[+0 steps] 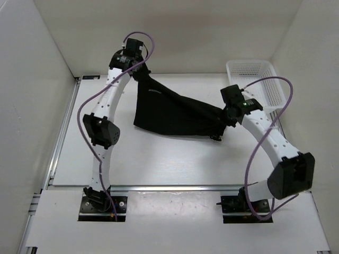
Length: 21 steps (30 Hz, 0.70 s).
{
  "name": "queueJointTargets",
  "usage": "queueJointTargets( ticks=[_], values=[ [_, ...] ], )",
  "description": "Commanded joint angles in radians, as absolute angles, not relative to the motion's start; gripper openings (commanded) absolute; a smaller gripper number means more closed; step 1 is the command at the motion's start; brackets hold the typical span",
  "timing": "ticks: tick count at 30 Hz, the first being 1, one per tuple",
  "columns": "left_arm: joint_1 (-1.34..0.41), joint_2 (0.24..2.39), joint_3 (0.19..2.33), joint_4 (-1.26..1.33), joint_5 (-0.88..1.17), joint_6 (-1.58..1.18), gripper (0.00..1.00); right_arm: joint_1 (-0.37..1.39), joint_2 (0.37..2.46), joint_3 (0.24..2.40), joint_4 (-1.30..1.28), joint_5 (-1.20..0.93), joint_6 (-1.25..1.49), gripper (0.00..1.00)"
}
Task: Fold and stack the shorts
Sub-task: Fold the shorts
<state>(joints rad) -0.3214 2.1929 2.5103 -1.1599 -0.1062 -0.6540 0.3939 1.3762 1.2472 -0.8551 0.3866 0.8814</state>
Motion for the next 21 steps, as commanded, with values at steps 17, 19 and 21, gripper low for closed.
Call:
queueJointTargets(
  ticks=[17,19,21],
  values=[
    [-0.285,1.991,2.087,-0.908,-0.04,-0.448,0.96,0.288,1.522,1.221,-0.673,0.249,0.696,0.84],
    [-0.285,1.968,1.918,-0.908,-0.014,-0.466,1.0,0.288,1.476,1.172,-0.673,0.239,0.696,0.84],
    [-0.285,1.968,1.799,-0.908,0.021,-0.488,1.0,0.288,1.433,1.149,-0.695,0.239,0.696,0.84]
  ],
)
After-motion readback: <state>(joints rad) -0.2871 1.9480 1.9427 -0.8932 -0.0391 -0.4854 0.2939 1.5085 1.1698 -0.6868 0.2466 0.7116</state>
